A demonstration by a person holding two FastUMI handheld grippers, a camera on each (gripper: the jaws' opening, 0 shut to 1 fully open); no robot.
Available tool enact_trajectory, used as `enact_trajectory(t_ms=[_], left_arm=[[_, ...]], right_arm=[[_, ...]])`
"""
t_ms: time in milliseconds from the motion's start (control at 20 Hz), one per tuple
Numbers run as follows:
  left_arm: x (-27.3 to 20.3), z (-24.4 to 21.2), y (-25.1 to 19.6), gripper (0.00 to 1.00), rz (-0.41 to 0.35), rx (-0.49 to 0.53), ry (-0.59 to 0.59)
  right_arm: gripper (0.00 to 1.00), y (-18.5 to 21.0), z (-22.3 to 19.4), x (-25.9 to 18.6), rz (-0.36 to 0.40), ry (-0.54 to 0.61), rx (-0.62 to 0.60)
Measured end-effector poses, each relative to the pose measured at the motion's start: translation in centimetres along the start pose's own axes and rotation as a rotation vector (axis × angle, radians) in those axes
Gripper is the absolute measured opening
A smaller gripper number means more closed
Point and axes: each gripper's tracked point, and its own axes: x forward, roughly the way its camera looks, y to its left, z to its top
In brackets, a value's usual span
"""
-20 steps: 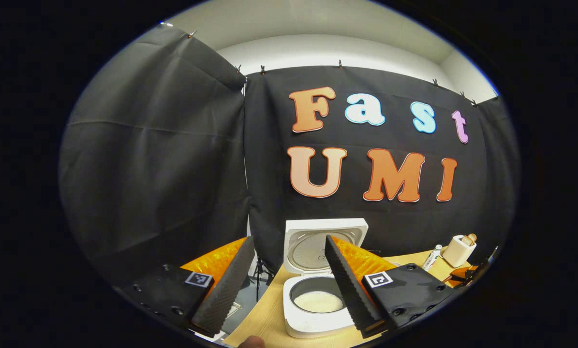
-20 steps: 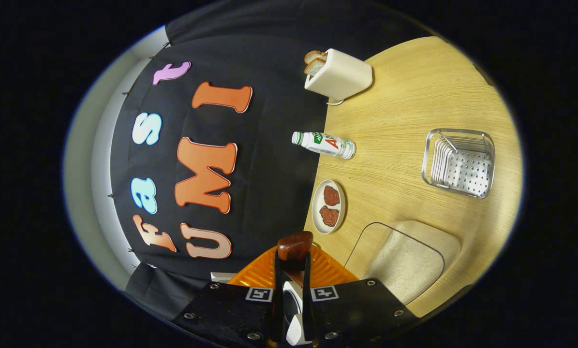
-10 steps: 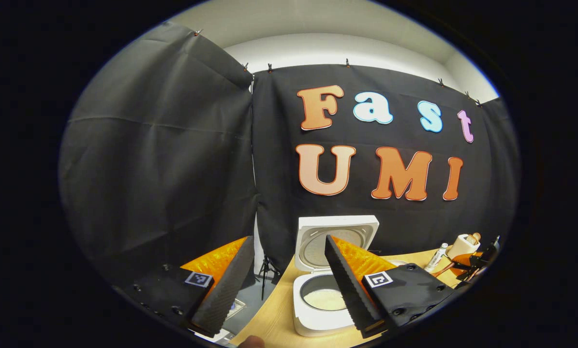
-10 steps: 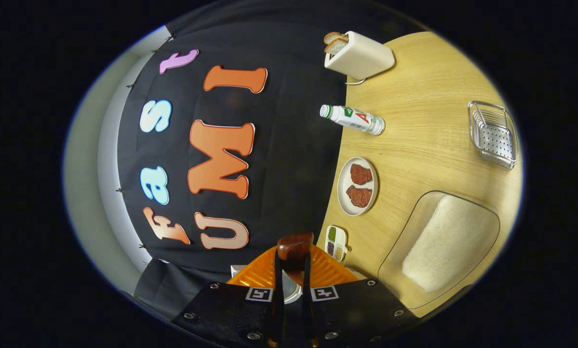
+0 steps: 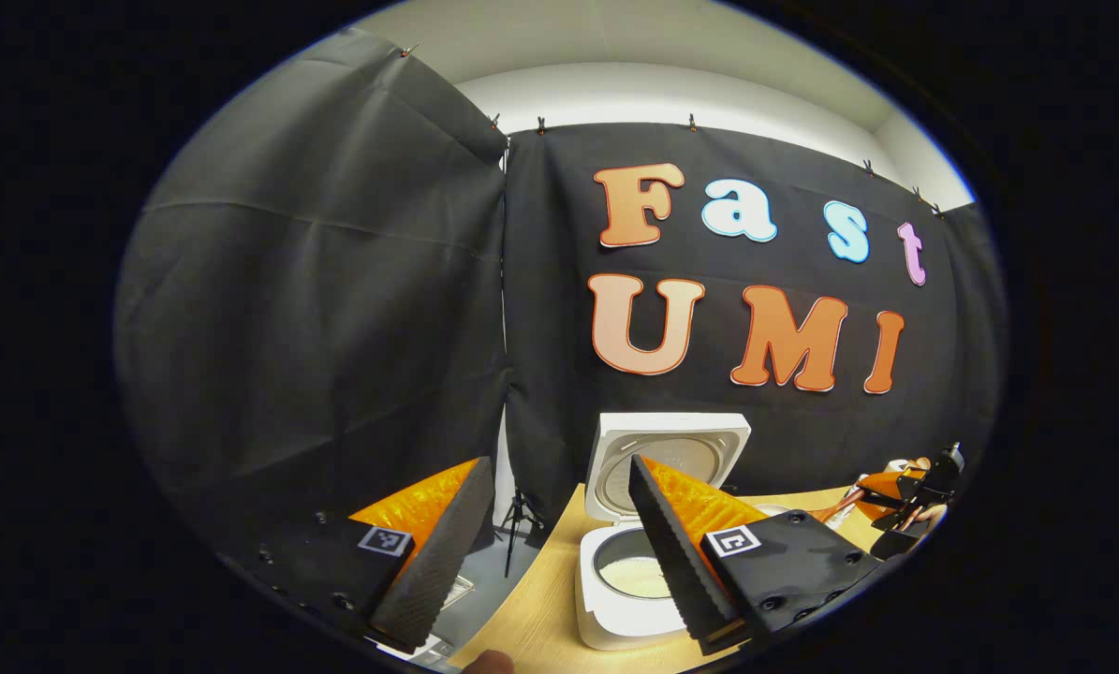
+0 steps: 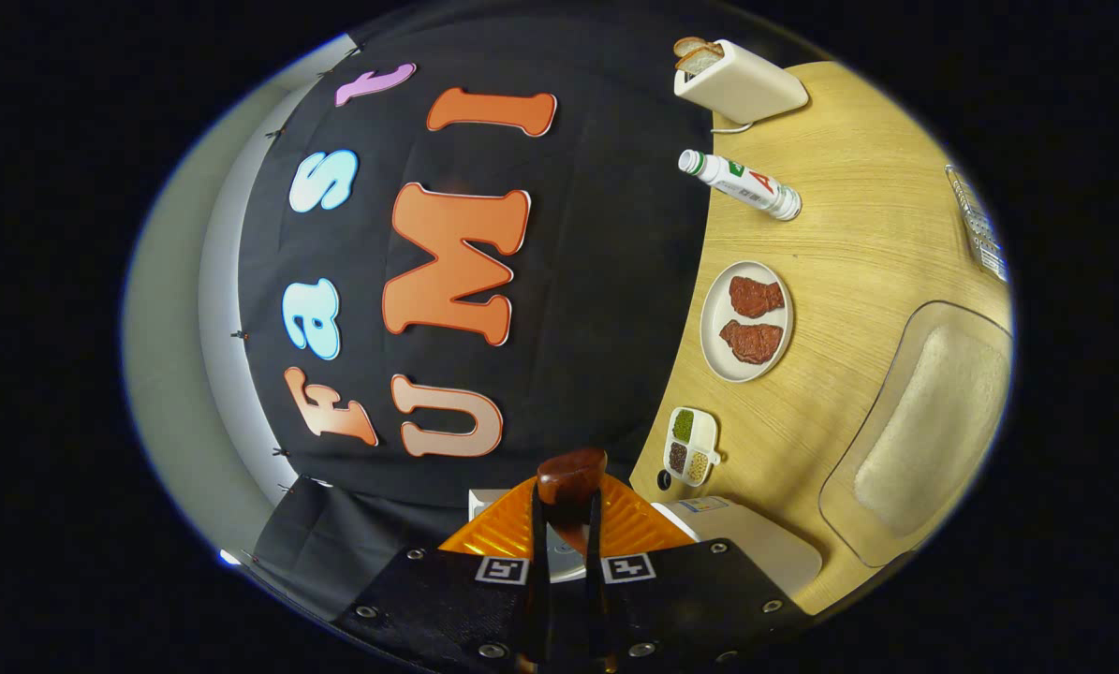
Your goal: Close the left gripper, press the button to open the rice cooker; take a wooden spoon from the chopstick holder with the right hand, scoop a spoonful of rice and pour it into the rice cooker, then put the wooden spoon back into the chopstick holder.
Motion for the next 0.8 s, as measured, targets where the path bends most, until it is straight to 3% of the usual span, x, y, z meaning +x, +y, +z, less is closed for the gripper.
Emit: enact_trajectory(t_ms=[400,800], left_arm=[[0.6,-0.1,2.7,0.99,-0.047,0.021,0.013],[0.9,0.1,4.0,0.99,-0.089,0.026,0.018]], right_arm=[[0.14,1.3,-6.0,3.3,-0.009,0.009,-0.063],[0.14,2.9,-9.6,6.2,-0.031,-0.004,-0.259]])
